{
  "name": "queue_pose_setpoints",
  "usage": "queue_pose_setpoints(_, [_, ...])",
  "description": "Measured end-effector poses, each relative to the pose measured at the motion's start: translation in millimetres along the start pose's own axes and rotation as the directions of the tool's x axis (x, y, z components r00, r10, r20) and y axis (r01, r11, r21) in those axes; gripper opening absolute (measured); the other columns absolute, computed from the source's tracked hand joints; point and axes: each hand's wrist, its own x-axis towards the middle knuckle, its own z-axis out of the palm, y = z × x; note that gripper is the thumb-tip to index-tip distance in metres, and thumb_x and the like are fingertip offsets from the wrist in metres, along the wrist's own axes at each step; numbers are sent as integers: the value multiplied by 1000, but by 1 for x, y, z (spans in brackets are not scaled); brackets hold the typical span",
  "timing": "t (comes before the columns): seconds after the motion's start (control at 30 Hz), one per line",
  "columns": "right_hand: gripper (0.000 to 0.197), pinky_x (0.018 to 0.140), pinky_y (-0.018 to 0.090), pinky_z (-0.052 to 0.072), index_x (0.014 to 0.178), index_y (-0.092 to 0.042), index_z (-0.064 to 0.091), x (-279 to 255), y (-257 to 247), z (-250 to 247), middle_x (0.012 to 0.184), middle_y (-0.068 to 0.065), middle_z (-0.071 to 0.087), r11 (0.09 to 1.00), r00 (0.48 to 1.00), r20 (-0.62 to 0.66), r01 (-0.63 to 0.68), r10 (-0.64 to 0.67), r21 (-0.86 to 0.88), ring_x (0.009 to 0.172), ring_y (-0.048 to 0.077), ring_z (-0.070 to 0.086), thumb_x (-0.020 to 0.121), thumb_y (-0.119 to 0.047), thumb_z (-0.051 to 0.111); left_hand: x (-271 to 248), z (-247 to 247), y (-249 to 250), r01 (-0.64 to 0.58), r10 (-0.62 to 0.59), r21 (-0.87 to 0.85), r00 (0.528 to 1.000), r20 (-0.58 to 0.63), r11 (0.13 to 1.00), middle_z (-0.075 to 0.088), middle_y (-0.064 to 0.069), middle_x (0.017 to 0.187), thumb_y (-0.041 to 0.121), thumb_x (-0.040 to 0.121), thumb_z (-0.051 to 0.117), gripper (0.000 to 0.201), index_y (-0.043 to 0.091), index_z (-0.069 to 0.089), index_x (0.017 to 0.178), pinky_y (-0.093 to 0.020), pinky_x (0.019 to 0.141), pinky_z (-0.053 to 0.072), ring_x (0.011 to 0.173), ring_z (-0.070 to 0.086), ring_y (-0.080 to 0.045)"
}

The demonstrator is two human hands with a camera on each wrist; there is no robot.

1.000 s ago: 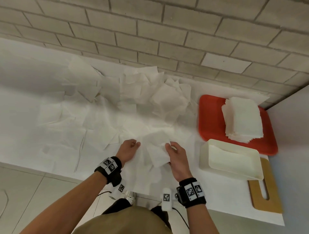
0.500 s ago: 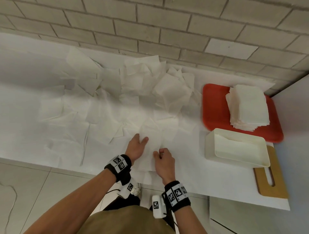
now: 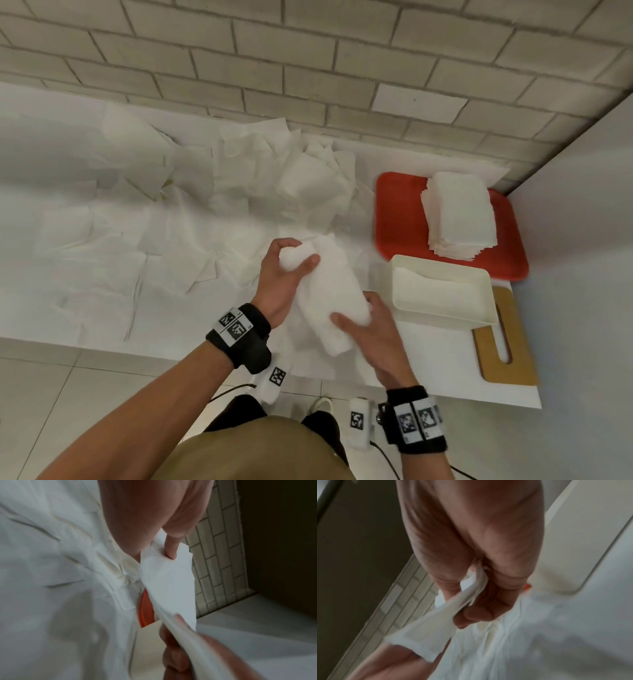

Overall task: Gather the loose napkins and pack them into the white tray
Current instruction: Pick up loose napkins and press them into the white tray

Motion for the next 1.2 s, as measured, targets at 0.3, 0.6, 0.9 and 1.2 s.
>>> queue_pose_setpoints(0.3, [26, 89, 46, 64, 110, -23, 69, 19, -8, -170, 93, -2, 84, 996, 873, -480, 81, -90, -39, 90, 20, 81, 92, -21, 88, -16, 98, 0, -151, 120, 223, 982, 148, 963, 81, -5, 92, 7, 87, 87, 46, 19, 61, 123, -33, 86, 63, 86, 78, -21])
queue_pose_setpoints(0.6, [43, 92, 46, 60, 142, -7, 64, 77, 20, -204, 117, 31, 71, 691, 881, -449, -230, -151, -685, 105, 45, 71, 100, -12, 70, 7, 77, -39, -286, 129, 645, 951, 281, 708, 77, 10, 88, 15, 96, 76, 15, 20, 65, 105, -26, 82, 60, 87, 75, -5])
queue_pose_setpoints(0.9, [36, 77, 49, 55, 128, 2, 54, 64, -14, -144, 114, 31, 69, 624, 787, -541, -269, -296, -733, 105, 52, 68, 99, -9, 71, 65, -76, -28, -241, 13, 968, 970, 243, -73, 33, -2, 165, 48, 88, 77, 77, 25, 41, 153, -54, 122, 33, 156, 25, -34])
queue_pose_setpoints(1.2, [18, 91, 43, 60, 115, -24, 63, 148, -49, 37, 111, 6, 76, 828, 926, -168, 208, -338, -520, 106, 31, 72, 103, -37, 67, 44, -109, -41, -414, 29, 907, 908, 417, -77, 51, 4, 156, 64, 98, 55, 59, 29, 56, 145, -46, 108, 46, 142, 46, -27])
